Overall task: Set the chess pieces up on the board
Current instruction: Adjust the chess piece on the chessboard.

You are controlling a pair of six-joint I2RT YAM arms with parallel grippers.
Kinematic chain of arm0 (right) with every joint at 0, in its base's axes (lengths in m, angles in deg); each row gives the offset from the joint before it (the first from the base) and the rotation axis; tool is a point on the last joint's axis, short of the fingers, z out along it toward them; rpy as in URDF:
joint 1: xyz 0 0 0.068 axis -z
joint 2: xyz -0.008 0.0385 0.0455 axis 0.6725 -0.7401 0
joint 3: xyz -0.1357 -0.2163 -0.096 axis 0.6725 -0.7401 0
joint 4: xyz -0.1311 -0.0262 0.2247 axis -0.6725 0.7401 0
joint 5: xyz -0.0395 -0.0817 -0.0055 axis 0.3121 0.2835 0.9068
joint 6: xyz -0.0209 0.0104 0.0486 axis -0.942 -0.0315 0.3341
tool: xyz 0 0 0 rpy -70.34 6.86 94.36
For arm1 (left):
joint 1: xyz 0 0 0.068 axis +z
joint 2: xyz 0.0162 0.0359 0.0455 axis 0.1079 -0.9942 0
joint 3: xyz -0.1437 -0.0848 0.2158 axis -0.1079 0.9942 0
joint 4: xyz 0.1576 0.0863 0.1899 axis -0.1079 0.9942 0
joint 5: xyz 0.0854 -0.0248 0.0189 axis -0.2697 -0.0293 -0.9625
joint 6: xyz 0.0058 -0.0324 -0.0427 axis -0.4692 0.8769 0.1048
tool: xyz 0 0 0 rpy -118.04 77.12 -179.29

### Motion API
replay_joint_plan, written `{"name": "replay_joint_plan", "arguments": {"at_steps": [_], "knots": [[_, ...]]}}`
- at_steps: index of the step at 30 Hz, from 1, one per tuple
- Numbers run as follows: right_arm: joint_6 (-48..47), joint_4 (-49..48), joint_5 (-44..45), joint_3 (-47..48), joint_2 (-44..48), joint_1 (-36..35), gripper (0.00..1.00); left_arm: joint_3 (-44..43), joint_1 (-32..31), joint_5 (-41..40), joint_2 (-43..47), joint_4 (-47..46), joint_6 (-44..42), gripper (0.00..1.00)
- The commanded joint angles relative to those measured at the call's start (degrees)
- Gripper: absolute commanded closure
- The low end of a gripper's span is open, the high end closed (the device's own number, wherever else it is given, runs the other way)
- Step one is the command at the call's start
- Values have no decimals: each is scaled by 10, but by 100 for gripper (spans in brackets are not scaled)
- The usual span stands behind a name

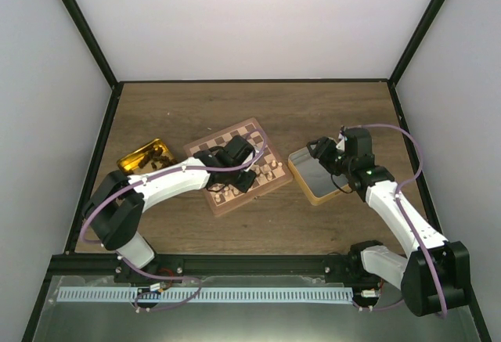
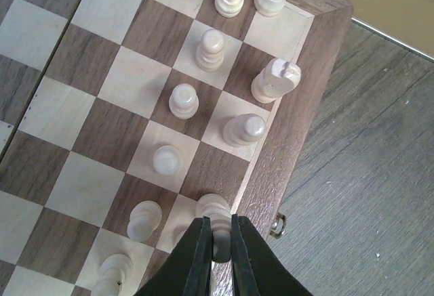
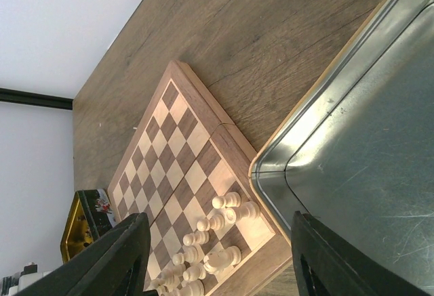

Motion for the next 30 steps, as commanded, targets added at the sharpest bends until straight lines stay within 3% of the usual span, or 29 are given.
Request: {"name": "replay_joint_plan", "arguments": {"at_steps": [1, 18, 30], "knots": [[0, -9, -3, 0, 0, 8, 41, -15, 2, 16, -6, -16, -10, 91], [-2, -8, -3, -1, 1, 8, 42, -20, 2, 2, -22, -42, -4, 90], [-13, 25, 17, 6, 13, 8, 42, -34, 2, 21, 7, -28, 4, 67]]}}
